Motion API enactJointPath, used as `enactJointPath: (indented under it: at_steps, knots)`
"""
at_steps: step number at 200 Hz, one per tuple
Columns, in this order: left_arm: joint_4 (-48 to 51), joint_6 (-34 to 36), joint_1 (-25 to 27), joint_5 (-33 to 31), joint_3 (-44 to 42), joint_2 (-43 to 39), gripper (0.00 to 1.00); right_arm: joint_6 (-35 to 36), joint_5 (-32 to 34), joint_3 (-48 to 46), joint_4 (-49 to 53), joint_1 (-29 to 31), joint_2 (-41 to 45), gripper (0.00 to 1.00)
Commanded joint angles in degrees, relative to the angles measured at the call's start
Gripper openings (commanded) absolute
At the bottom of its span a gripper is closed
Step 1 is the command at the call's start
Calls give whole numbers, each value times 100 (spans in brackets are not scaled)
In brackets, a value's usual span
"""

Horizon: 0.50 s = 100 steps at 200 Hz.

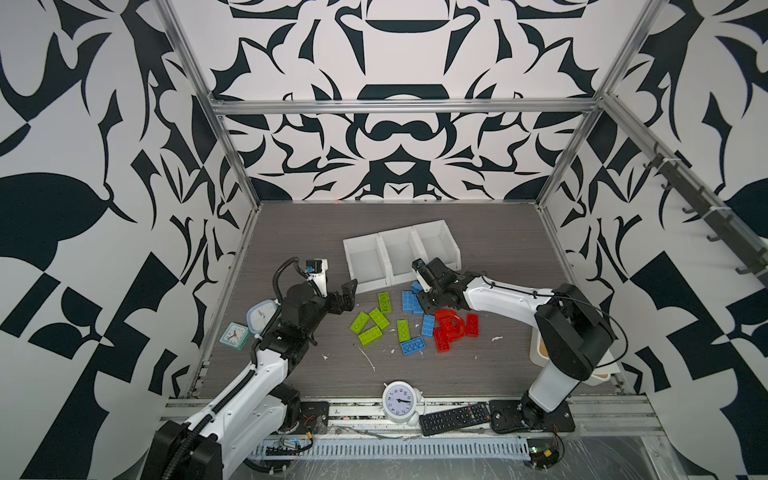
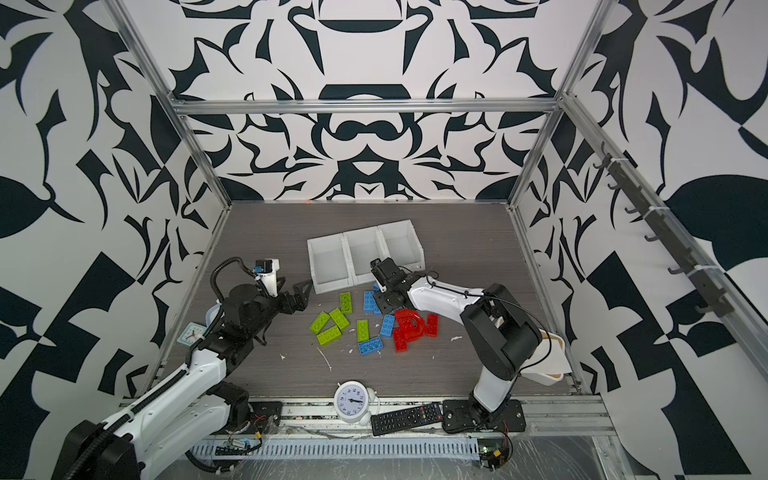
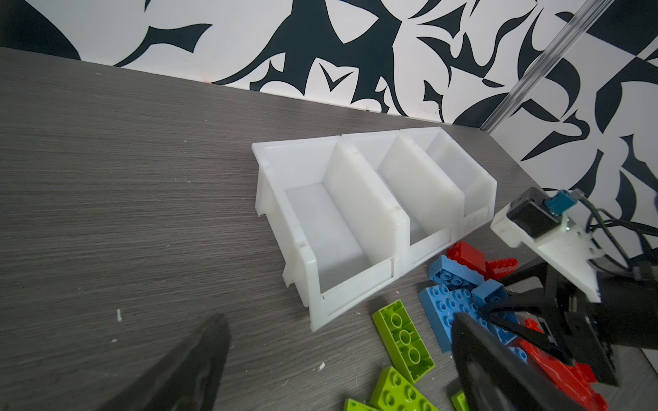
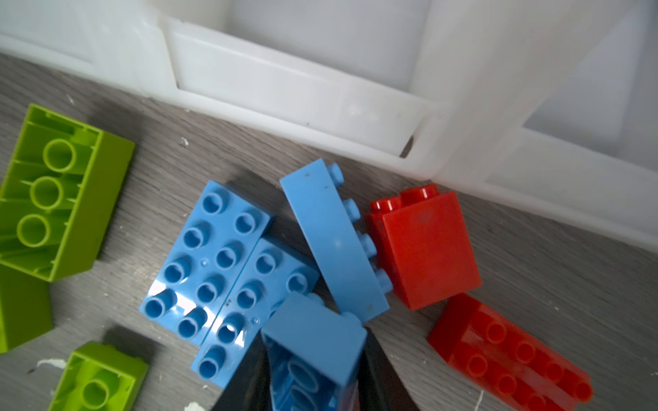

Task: Sort the legos into containers by color
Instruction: 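Close the right gripper on a light-blue brick and lift it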

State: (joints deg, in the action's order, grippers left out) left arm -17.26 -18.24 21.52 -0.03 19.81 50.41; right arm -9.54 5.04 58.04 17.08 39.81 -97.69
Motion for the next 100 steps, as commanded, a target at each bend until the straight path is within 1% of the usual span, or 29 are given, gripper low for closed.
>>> enactJointPath:
  at_steps: [1,54,100]
  knots:
    - [81,-41,10,-58,-65,-84,100,-140,107,-43,-55,-17,375,29]
    - [92,-25,4,-128,-100,-153,100,-220,207,-224,-100,-36,907,29]
    - [84,-8,3,-150,-118,-203,100,-213,154,-233,-47,-85,1330,28]
